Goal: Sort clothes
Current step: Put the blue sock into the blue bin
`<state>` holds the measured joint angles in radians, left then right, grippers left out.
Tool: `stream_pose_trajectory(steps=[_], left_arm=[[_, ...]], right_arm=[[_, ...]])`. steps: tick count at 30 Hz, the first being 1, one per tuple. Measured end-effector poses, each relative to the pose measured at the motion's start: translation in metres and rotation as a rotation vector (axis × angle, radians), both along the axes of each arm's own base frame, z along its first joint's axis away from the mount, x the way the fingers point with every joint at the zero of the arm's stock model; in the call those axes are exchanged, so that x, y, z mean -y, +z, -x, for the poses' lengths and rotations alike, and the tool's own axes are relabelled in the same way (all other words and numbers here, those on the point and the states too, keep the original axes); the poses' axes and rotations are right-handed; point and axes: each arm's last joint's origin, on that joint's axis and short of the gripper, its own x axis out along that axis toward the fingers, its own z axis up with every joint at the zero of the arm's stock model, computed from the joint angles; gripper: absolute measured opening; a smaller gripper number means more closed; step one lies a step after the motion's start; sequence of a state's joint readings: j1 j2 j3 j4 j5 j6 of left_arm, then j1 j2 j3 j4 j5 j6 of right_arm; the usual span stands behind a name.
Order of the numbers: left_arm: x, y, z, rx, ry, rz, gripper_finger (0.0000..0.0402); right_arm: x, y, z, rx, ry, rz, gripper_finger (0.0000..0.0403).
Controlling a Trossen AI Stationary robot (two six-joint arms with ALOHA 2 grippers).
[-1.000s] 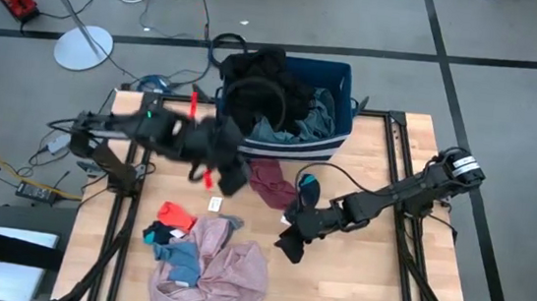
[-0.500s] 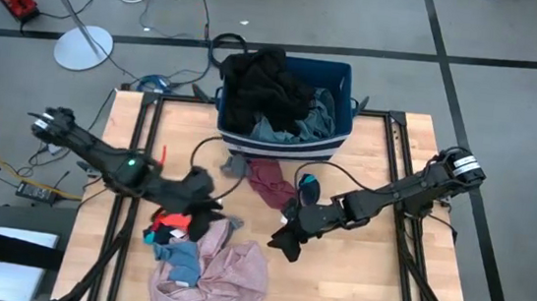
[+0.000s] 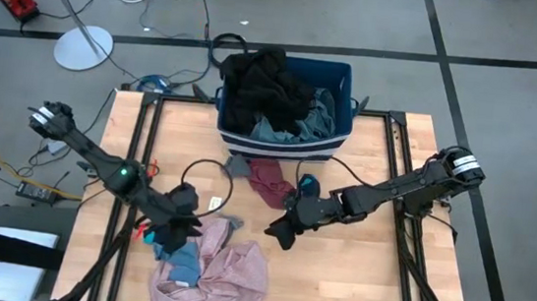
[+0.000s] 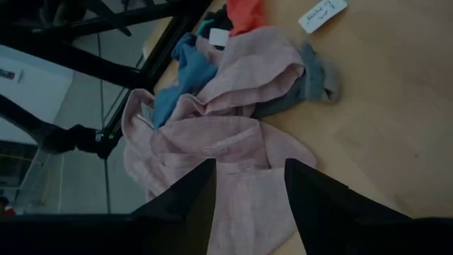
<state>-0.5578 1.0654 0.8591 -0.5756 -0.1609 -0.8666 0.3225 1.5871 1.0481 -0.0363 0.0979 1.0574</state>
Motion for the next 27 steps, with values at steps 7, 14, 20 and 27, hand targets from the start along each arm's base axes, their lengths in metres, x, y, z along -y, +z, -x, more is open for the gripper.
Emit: stream_pose_trajectory(steps=[7,14,20,27], left_arm=[[0.001,-0.001,0.0,-0.003,-0.063,-0.006,0.0147],[0.006,-0.001,0.003,-0.072,-0.164,0.116,0.0147],[0.0,-0.011,0.01,-0.176,-0.153,0.002,0.0147],[0.0,-0.031,0.016,-0.418,-0.124,-0.065,0.0147]], right_arm=[[-0.001,-0.001,0.001,-0.016,-0.013,-0.013,0.0169],[-0.001,-0.002,0.001,-0.023,-0.01,-0.005,0.0169],[-0.001,-0.002,0.002,-0.024,0.002,0.015,0.0169],[-0.001,-0.003,0.002,-0.034,0.019,0.018,0.0169]])
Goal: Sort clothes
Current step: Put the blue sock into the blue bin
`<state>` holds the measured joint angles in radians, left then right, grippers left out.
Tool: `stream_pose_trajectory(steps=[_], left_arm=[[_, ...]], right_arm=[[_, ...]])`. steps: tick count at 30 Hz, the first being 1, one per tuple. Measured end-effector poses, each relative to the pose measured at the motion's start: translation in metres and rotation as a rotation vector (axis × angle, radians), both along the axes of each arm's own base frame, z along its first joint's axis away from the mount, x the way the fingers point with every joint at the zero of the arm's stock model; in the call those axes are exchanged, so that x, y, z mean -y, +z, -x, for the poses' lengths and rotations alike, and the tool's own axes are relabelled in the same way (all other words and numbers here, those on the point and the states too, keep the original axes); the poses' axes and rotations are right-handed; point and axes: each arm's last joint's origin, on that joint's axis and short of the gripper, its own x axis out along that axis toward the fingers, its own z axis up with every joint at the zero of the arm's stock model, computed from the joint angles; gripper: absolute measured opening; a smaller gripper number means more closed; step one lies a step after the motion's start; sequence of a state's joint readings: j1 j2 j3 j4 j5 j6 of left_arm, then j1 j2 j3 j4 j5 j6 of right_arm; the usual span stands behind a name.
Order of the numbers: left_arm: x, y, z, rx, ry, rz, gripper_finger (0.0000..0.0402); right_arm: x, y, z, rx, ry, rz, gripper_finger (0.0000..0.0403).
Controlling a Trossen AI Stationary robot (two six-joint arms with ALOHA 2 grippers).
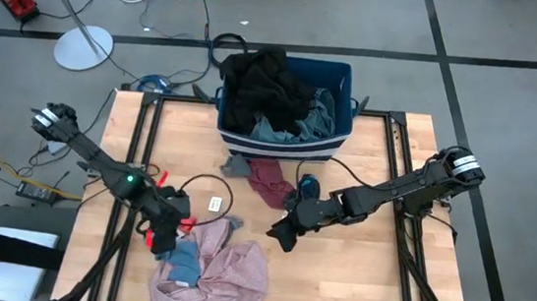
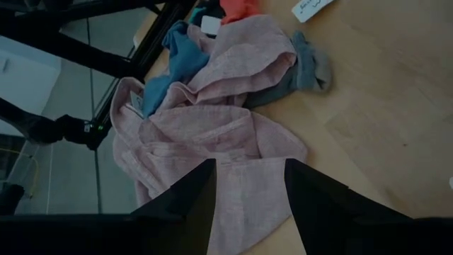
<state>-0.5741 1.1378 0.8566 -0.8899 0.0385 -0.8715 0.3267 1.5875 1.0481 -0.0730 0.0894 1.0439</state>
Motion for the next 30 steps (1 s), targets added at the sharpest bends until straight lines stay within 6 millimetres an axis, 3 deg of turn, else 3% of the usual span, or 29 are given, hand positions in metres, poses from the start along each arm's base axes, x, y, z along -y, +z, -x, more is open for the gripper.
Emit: stream_pose_trajectory(steps=[8,19,30], left_arm=[[0.022,-0.02,-0.01,-0.041,-0.06,-0.03,0.0147],[0.037,-0.045,-0.027,-0.085,-0.071,-0.051,0.0144],[0.043,-0.045,-0.03,-0.056,-0.105,0.008,0.0064]], right_arm=[[-0.005,-0.001,0.002,-0.013,0.025,-0.002,0.0169],[-0.011,-0.001,0.004,-0.018,0.032,-0.02,0.0169],[-0.014,-0.001,0.005,-0.018,0.041,-0.02,0.0169]])
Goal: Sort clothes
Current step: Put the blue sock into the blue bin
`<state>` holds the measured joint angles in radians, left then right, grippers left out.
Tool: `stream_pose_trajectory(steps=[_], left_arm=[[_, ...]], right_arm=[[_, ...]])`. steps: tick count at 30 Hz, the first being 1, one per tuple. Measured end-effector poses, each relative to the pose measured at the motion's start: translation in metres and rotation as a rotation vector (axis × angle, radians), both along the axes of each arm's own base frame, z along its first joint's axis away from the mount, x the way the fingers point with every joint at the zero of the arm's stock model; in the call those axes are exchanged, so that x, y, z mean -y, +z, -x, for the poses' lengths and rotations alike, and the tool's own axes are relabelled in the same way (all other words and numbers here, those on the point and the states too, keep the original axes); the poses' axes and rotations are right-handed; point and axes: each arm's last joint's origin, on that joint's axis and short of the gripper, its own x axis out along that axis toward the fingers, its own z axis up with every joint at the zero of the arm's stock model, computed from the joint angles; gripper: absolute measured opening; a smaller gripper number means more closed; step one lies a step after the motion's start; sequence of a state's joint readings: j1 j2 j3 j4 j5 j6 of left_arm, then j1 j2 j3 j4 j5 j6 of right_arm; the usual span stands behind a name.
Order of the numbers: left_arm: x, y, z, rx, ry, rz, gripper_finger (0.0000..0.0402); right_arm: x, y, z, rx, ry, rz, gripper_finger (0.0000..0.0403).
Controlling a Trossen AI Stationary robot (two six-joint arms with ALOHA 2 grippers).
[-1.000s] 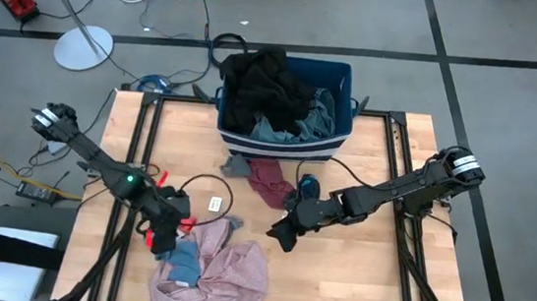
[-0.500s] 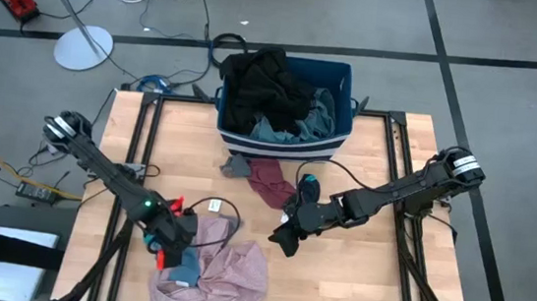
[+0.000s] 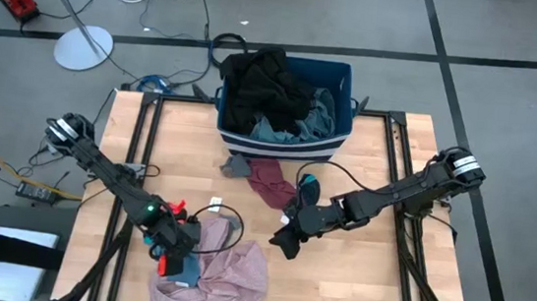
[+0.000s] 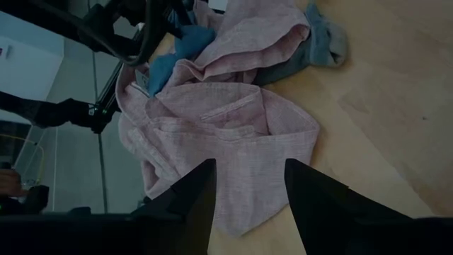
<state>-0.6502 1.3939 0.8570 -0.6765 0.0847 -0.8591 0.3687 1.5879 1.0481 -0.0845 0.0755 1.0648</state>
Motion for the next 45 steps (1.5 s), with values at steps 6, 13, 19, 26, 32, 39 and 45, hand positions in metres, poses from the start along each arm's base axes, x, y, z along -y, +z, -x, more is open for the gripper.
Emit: stream_pose_trajectory(steps=[6,13,19,26,32,39,45], left_arm=[[0.0,0.004,0.001,-0.056,0.078,0.029,0.0008],[-0.008,0.045,-0.005,-0.027,0.163,-0.061,0.0002],[-0.031,0.11,-0.004,0.111,0.282,-0.194,0.0001],[-0.061,0.183,-0.016,0.396,0.398,-0.276,0.0001],[-0.1,0.219,-0.042,0.626,0.487,-0.308,0.0],[-0.158,0.255,-0.057,0.884,0.612,-0.413,0.0],[-0.207,0.269,-0.063,1.03,0.673,-0.46,0.0]], right_arm=[[-0.001,0.0,0.0,-0.002,0.003,0.002,0.0169],[-0.005,-0.011,0.011,-0.114,0.004,0.088,0.0169],[-0.012,-0.013,0.017,-0.128,-0.005,0.153,0.0169],[-0.013,-0.013,0.018,-0.11,-0.039,0.203,0.0169],[-0.013,-0.013,0.018,-0.11,-0.038,0.203,0.0169],[-0.015,-0.012,0.018,-0.107,-0.024,0.191,0.0169],[-0.016,-0.011,0.017,-0.087,-0.02,0.179,0.0169]])
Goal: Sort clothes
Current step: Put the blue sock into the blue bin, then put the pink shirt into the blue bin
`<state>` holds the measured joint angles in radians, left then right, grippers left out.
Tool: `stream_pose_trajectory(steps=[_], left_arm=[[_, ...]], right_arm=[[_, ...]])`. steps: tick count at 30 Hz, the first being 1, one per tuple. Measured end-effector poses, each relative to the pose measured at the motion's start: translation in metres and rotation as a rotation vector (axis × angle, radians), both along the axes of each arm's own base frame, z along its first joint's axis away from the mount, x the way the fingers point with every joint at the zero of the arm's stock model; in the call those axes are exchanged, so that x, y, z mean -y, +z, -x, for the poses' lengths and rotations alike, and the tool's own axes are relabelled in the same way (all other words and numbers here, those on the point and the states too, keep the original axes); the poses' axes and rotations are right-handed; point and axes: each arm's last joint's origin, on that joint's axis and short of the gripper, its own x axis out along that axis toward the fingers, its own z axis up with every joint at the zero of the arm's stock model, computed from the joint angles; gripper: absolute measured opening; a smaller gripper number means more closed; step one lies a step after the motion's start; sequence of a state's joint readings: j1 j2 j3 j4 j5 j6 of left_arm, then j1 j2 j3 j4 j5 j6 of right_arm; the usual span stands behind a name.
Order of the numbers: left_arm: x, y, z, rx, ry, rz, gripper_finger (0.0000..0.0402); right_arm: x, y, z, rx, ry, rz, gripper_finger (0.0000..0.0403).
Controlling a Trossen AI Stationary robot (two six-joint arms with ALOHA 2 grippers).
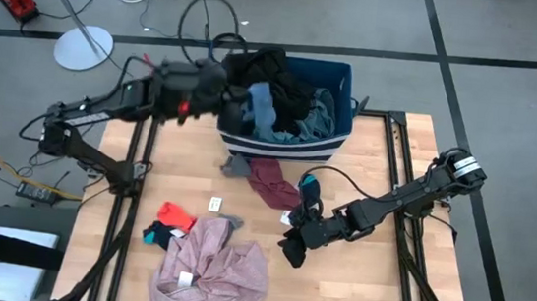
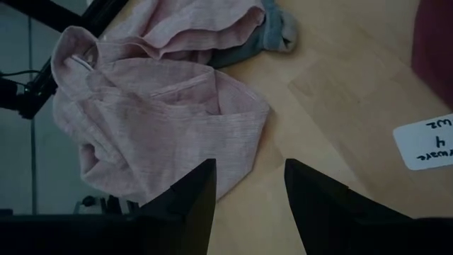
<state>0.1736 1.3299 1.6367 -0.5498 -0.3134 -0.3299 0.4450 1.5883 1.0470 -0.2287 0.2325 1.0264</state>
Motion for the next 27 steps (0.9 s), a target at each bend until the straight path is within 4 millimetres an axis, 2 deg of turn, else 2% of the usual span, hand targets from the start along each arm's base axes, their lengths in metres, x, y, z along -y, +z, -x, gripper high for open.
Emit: stream_pose_trajectory(steps=[4,8,12,18,24,27], left_arm=[[-0.024,-0.006,-0.01,0.005,0.004,0.014,0.0003],[-0.034,-0.013,-0.02,-0.002,-0.05,0.038,0.0026],[-0.037,-0.02,-0.027,-0.032,-0.071,0.046,0.0068],[-0.038,-0.023,-0.024,-0.061,-0.051,0.049,0.0129],[-0.036,-0.03,-0.022,-0.126,-0.061,0.113,0.0142],[-0.033,-0.033,-0.019,-0.148,-0.142,0.176,0.0142]], right_arm=[[0.0,0.0,0.0,-0.003,0.001,0.002,0.0169],[0.0,-0.001,0.001,-0.01,0.001,0.006,0.0169],[0.0,-0.001,0.001,-0.013,0.001,0.008,0.0169],[0.001,-0.002,0.001,-0.02,0.003,0.013,0.0169],[0.002,-0.002,0.001,-0.019,0.002,0.017,0.0169],[0.002,-0.002,0.001,-0.019,0.002,0.017,0.0169]])
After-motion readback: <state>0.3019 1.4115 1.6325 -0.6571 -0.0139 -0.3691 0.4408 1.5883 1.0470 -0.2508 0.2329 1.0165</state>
